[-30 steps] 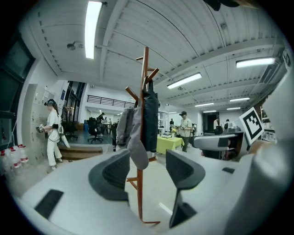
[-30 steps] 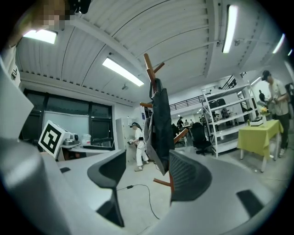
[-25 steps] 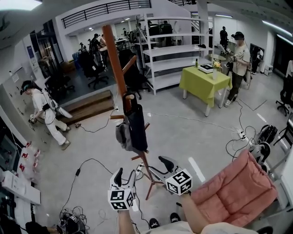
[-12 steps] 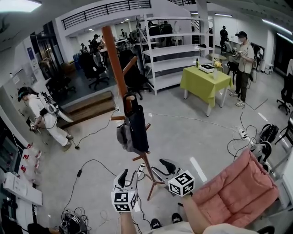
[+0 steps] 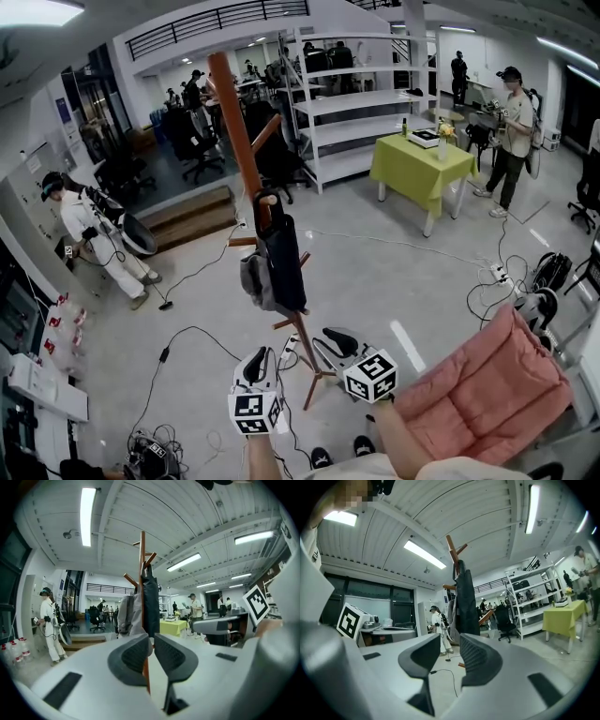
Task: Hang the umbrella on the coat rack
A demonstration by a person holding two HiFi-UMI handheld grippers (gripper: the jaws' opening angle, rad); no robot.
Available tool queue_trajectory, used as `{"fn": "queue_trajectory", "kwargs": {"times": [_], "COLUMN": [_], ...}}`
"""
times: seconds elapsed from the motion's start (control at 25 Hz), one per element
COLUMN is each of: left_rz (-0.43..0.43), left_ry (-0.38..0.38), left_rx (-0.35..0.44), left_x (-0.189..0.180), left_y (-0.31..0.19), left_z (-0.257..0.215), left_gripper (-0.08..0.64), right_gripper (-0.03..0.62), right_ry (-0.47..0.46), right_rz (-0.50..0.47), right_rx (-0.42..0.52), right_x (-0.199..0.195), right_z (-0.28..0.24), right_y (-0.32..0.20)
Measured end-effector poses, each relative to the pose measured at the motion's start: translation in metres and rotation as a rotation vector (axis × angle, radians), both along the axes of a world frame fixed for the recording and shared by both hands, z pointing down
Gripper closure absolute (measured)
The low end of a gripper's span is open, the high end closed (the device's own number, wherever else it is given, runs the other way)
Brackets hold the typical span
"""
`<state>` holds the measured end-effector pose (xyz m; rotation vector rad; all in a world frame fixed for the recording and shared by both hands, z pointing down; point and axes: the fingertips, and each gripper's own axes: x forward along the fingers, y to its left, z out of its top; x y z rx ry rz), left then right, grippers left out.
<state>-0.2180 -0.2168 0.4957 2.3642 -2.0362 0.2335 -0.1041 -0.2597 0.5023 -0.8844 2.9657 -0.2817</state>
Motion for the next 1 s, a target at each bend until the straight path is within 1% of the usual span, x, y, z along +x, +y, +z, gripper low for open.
{"fn": "queue_trajectory", "kwargs": {"times": [0.08, 0.16, 0.36, 0.52, 0.72, 1.0], "left_rz": [-0.003, 0.002, 0.016, 0.020, 0.031, 0.049], "left_ry": [0.000, 0.006, 0.015, 0.017, 0.018, 0.014], "left_rx": [0.003, 0.008, 0.007, 0.014, 0.026, 0.026], "left_x": [-0.001, 0.000, -0.001, -0.002, -0.001, -0.001], "left_y": [0.000, -0.001, -0.002, -0.003, -0.004, -0.006], "left_z": [-0.001, -0.003, -0.002, -0.001, -0.003, -0.007], "left_gripper": [0.536, 0.550, 0.554, 0.554, 0.554, 0.554], "right_gripper": [0.470, 0.491, 0.557, 0.586, 0.589, 0.588], "right_ry": [-0.003, -0.010, -0.022, -0.026, -0.009, 0.022], "right_rz": [0.001, 0.000, -0.001, -0.014, -0.029, -0.011], "right_rx": [-0.009, -0.019, -0.025, -0.017, 0.028, 0.028], "right_x": [-0.001, -0.002, -0.004, -0.006, -0.013, -0.014], "right_z": [0.000, 0.000, 0.001, -0.001, -0.010, -0.008], "right_y": [-0.001, -0.003, -0.003, -0.002, 0.003, 0.001]}}
